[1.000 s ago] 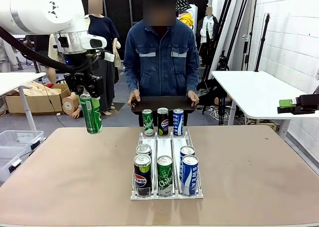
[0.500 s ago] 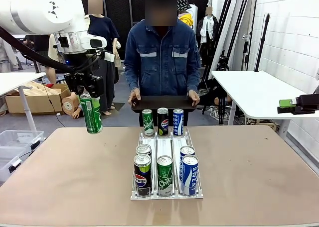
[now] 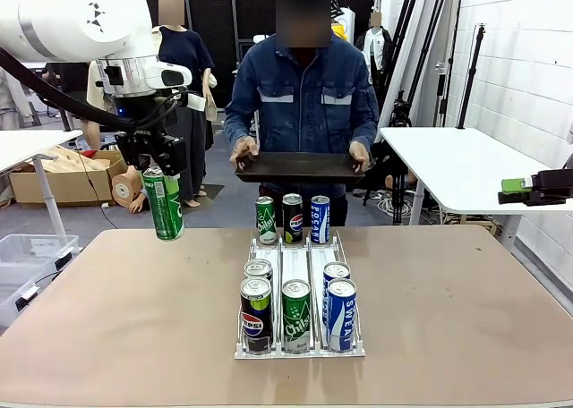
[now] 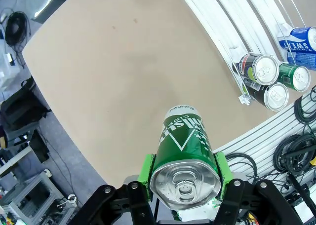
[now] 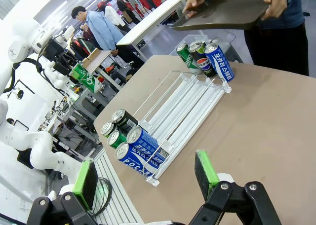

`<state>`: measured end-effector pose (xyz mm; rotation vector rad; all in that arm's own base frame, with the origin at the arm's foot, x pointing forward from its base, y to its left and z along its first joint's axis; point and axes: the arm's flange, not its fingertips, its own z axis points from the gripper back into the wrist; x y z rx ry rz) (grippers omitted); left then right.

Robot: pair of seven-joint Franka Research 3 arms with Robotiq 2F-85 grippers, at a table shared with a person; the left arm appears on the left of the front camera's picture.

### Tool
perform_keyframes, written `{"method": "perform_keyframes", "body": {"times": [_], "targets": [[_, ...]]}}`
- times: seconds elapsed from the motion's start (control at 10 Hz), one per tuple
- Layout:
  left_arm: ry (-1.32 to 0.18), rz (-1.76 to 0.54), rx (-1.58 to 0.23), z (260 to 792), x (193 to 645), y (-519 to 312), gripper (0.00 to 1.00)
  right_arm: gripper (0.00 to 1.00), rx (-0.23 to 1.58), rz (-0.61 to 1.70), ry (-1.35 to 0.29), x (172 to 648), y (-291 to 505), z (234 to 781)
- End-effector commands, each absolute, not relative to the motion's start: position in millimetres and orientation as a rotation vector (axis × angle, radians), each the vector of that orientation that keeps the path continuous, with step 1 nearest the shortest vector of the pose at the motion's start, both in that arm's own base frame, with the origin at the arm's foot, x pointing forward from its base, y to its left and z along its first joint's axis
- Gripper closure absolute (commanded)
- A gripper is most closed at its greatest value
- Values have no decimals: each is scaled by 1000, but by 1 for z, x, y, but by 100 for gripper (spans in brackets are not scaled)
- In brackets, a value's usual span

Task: Retrieve and hand over the desired beverage to the person.
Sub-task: Place the picked can on the Handle tray extended by the person.

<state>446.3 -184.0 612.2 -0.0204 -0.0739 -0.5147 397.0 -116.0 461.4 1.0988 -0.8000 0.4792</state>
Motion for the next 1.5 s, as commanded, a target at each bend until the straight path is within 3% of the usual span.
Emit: {"method": "perform_keyframes", "body": {"times": [0.0,1.4], "targets": [[-80,-509,-10,617,445,-182,84,0,1102,482,-792,396,-116,462],[-68,-499,-11,614,445,-185,84,0,1102,482,-792,396,-116,462]]}}
